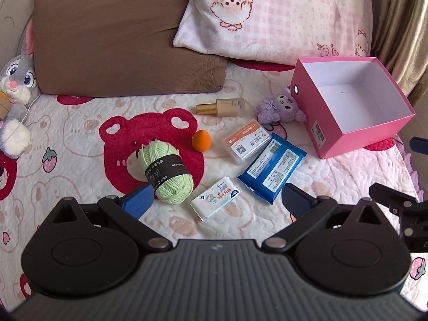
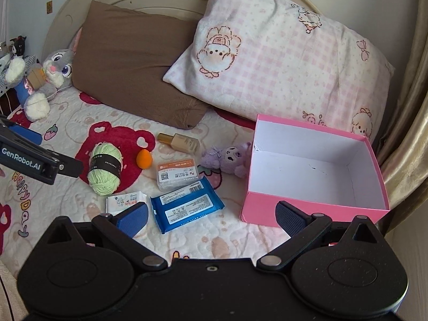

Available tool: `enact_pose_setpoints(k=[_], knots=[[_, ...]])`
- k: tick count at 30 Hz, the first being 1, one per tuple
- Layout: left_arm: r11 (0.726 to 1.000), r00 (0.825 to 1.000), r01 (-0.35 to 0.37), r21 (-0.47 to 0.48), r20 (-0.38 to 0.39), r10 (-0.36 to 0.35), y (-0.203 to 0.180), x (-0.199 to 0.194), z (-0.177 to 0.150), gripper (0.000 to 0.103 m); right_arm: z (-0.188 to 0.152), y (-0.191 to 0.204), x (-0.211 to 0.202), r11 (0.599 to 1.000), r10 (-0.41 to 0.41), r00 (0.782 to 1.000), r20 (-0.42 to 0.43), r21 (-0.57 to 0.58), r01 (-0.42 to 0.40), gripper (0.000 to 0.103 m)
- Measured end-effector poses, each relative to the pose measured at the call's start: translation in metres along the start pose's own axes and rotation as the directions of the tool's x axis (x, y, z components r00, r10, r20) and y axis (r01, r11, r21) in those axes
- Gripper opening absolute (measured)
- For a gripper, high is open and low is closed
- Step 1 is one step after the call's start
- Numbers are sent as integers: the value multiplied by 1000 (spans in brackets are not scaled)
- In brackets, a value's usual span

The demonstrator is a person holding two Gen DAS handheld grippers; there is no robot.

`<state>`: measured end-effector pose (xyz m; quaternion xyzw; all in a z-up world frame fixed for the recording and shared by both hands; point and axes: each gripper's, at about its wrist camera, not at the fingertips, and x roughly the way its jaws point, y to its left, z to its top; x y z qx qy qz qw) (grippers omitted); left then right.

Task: Organize objects
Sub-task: 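Lower the left gripper onto the blue wet-wipe pack and close it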

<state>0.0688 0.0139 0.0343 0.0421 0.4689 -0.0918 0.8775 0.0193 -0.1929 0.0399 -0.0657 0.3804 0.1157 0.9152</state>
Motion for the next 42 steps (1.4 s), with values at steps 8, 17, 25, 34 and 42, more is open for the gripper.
enact_pose_setpoints(k=[8, 17, 25, 34, 42], knots=[[969, 988, 141, 200, 33, -151, -41, 58, 22, 103, -20, 7, 30, 988, 39, 999, 35, -151, -33, 98], [939, 945, 318, 134, -124, -303, -47, 151, 31, 97, -36, 9, 97, 983, 135, 989, -68, -120, -142, 94], [935, 939, 334, 120, -124, -320, -47, 192, 24, 74, -42, 9, 147, 962, 119, 980, -159, -224, -154, 91], [920, 911, 383, 80, -200, -362, -53, 224, 36, 56, -52, 4, 191, 971, 227, 943, -245, -14, -237, 90], [920, 909, 385, 69, -198, -365, -51, 236, 20, 67, -64, 17, 184, 975, 219, 962, -162, -6, -222, 68]])
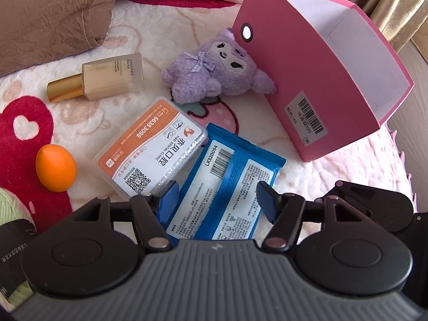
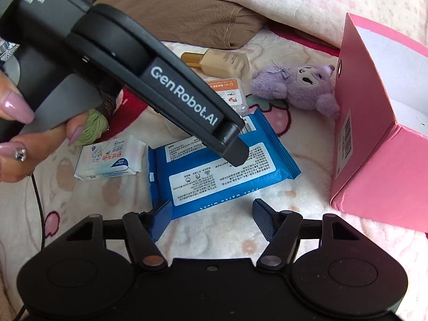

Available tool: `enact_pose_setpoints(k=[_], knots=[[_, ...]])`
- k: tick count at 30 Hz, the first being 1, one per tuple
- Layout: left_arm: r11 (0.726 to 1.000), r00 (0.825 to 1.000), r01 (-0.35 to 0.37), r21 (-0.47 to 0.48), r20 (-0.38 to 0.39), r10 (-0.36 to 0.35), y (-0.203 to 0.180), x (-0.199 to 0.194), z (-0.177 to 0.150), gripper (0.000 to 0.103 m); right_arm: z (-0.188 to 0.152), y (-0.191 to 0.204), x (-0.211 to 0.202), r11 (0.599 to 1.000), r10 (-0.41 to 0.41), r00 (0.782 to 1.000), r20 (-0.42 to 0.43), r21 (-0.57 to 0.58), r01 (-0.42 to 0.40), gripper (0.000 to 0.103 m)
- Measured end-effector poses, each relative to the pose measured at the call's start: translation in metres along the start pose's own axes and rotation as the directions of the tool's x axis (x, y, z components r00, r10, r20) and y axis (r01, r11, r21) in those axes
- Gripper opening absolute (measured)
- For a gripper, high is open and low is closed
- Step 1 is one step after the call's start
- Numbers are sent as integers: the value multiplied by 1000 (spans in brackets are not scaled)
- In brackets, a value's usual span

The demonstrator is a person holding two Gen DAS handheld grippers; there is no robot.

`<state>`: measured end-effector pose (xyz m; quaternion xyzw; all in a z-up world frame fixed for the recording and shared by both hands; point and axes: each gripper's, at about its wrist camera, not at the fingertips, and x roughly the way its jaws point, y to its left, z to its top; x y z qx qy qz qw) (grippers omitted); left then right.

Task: Organize objects
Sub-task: 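Lower the left gripper onto the blue wet-wipe pack and close it, then lift the blue wet-wipe pack with the left gripper into the pink box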

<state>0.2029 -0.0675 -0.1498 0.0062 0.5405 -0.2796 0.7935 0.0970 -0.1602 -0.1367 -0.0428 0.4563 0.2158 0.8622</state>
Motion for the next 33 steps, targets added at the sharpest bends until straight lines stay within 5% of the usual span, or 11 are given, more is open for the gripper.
enact_pose_setpoints(k=[4, 9, 16, 24, 27, 31, 33], knots=[[999, 999, -29, -28, -29, 28, 3, 4, -11, 71, -5, 5, -6, 999, 14, 1000, 2, 36, -14, 55], [981, 995, 88, -172, -28, -94, 13, -10, -20, 45, -9, 2, -14, 999, 14, 1000, -7, 44, -13, 55], [899, 954, 269, -345, -32, -297, 8, -14, -35, 36, -13, -17, -18, 985, -3, 999, -35, 170, 9, 86], [919, 972, 199, -341, -49, -229, -11, 0, -48, 34, -15, -18, -10, 974, -55, 998, -34, 220, 61, 96], [886, 956, 247, -392, -49, -288, -10, 0, -49, 34, -18, -16, -5, 972, -127, 991, -34, 193, 131, 98], [945, 987, 141, -295, -31, -157, -21, -8, -46, 34, -24, -25, -3, 967, -142, 989, -46, 208, 149, 96], [946, 987, 145, -291, -19, -157, -21, -6, -46, 35, -27, -27, -7, 967, -139, 990, -34, 210, 143, 96]])
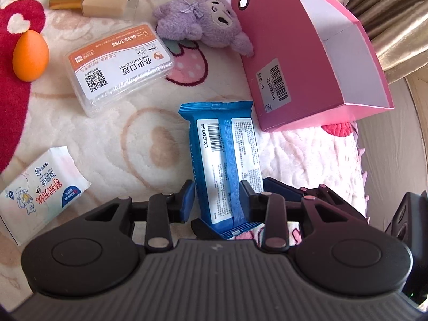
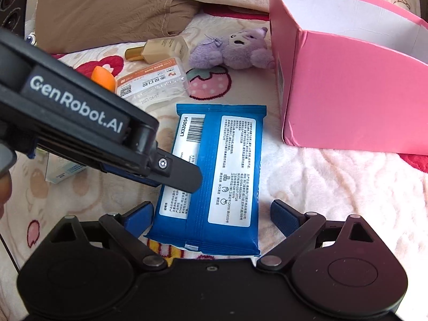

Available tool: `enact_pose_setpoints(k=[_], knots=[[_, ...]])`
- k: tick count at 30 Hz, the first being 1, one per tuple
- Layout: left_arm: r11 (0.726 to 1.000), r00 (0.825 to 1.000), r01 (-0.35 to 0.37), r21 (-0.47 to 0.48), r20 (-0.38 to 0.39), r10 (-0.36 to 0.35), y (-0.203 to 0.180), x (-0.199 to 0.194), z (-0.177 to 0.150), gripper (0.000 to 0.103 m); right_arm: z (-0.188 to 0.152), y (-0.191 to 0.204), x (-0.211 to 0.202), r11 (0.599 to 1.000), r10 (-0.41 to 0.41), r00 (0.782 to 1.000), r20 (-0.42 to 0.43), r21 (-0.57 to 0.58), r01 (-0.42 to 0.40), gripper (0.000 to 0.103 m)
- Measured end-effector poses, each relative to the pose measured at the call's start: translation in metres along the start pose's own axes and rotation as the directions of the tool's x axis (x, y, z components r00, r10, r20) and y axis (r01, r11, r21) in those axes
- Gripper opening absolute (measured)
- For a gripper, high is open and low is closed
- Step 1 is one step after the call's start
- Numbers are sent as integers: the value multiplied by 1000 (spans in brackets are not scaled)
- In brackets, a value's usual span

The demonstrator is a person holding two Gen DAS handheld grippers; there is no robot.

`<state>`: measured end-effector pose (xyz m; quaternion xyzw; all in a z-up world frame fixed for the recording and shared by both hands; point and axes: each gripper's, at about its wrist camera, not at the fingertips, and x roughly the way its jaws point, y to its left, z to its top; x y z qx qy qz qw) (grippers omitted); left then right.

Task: Organize objects
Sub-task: 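Lift the blue wet-wipe pack with the left gripper into the pink box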

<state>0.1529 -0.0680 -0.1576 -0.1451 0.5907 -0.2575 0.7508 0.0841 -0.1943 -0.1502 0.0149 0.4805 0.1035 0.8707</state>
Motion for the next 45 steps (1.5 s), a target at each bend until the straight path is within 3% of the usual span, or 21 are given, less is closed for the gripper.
enact_pose_setpoints(k=[3, 5, 11, 21, 28, 31, 36, 41, 45], knots=[[1000, 1000, -11, -1, 29, 11, 3, 7, -1, 33, -2, -1, -3, 1000, 15, 1000, 20, -12, -14, 92], [1000, 999, -7, -3, 32, 8, 4, 12, -3, 31, -3, 1, -3, 999, 23, 999, 34, -27, -22, 81], [1000, 999, -11, -14, 48, 12, -5, 7, -9, 27, -5, 9, -10, 996, 3, 998, 58, -91, 2, 72], [999, 996, -23, 41, 89, 19, -38, -42, -23, 27, 11, 12, -63, 985, 73, 996, 49, -161, -65, 70], [992, 988, -24, 121, 156, 5, -86, -80, -16, 27, 38, -6, -107, 983, 87, 993, 85, -166, -72, 70], [986, 984, -44, 159, 177, 15, -113, -88, -4, 27, 52, -18, -127, 988, 82, 991, 106, -142, -66, 70], [978, 984, -13, 209, 176, -24, -158, -88, 30, 27, 76, -49, -155, 995, 25, 990, 142, -95, -11, 70], [968, 978, 106, 229, 152, -144, -180, -76, 74, 27, 104, -88, -170, 997, -43, 981, 191, -58, 55, 70], [962, 976, 151, 229, 119, -181, -195, -52, 108, 27, 112, -117, -160, 995, -87, 974, 209, -26, 95, 70]])
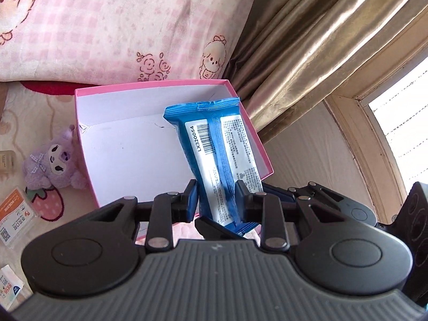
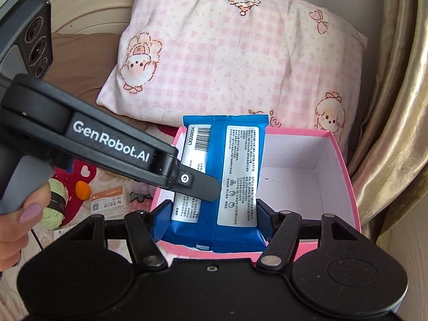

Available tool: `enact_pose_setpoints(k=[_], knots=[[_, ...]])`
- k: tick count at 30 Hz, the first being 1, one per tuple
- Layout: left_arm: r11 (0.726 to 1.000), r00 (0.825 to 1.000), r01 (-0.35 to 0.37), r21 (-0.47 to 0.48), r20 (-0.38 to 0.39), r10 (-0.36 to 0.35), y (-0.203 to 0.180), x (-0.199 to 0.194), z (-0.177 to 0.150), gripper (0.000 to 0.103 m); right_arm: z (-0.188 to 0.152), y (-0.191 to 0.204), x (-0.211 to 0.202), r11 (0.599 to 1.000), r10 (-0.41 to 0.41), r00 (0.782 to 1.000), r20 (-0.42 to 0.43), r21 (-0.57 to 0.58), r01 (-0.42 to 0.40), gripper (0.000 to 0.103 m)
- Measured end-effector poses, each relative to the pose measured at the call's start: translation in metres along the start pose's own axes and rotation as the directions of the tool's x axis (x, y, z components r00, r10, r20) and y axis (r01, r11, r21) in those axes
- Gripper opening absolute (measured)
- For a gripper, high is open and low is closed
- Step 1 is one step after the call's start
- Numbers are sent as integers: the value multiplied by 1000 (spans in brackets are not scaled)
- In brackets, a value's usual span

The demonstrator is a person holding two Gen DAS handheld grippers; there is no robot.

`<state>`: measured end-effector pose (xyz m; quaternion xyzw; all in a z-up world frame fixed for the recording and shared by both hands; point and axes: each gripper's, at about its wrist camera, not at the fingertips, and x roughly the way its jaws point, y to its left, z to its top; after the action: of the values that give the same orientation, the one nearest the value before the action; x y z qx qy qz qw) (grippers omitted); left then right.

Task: Organize objects
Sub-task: 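Lift the blue wet-wipe pack with the left gripper into the pink box, then open the left gripper to release the blue pack inside the box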

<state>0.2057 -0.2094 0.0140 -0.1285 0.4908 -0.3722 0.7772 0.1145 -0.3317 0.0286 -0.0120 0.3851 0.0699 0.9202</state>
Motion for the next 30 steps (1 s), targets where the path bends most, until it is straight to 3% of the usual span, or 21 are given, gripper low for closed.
enact_pose_setpoints(k=[7, 15, 25, 30], knots=[[999, 999, -5, -51, -42, 3, 11, 78, 46, 27, 4, -40, 67, 997, -54, 998, -43, 48, 56, 69], [991, 988, -18, -129, -154, -2, 38, 165, 71, 27, 12, -83, 139, 988, -102, 972, -214, 95, 125, 69], [971, 980, 30, -238, -185, -76, 73, 205, 73, 27, 12, -95, 186, 988, -129, 940, -315, 43, 150, 69], [975, 979, 4, -221, -196, -49, 73, 215, 70, 23, 6, -96, 199, 986, -152, 928, -340, 12, 166, 69]])
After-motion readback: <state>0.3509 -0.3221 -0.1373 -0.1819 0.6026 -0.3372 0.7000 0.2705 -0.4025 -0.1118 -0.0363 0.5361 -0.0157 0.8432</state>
